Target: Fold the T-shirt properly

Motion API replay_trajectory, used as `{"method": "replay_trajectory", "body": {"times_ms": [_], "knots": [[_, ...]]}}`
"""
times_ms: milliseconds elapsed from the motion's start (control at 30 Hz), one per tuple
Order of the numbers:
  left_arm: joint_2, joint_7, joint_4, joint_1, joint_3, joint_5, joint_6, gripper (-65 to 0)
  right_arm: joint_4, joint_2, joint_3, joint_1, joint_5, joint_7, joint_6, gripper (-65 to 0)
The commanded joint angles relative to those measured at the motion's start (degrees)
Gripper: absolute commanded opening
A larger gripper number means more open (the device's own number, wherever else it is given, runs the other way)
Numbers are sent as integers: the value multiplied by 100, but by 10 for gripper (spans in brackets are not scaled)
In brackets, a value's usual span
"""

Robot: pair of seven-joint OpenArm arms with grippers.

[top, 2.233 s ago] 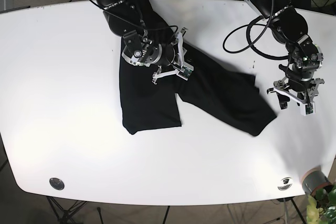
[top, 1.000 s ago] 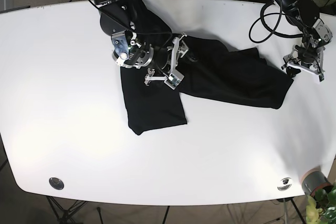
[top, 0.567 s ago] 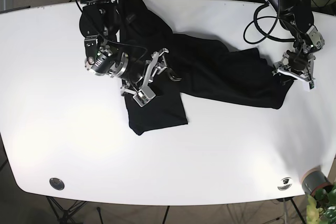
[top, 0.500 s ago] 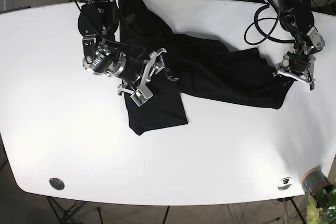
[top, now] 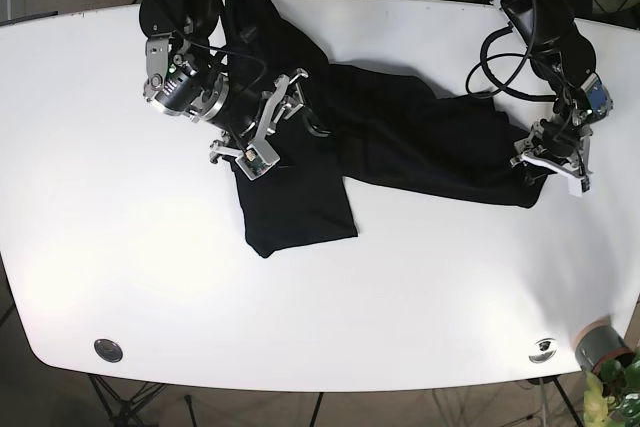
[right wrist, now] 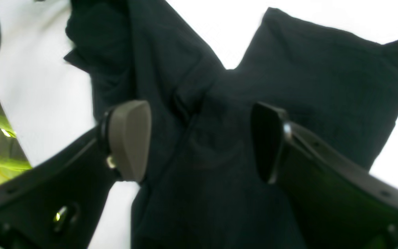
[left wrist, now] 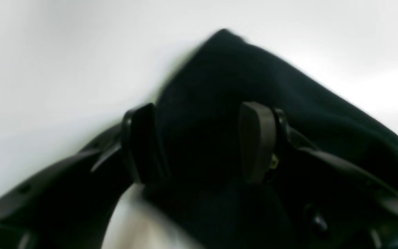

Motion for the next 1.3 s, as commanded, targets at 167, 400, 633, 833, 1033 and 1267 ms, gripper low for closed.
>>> {"method": "replay_trajectory", "body": {"times_ms": [167,400,633,833,1033,1267], "knots": [[-128,241,-33,205,30,46,-1,-411,654,-10,630,-308,137,131,30,-220],[-120,232,20,205,30,46,-10,-642,734,157,604,-695,260,-590,30,-219],[-102,232,222,223,12,10,-72,-650,698,157,463,-924,453,-792,30,-219],[-93,232,450,320,30,46,-388,-650,487,368,-486,-880,-109,-766,30,-219],[-93,232,450,320,39,46,-397,-650,487,148,-829,-924,-1270,-405,30,-220],[-93,232,442,355,30,46,-406,-650,400,122,-820,-933,-2140,-80,30,-287]]}}
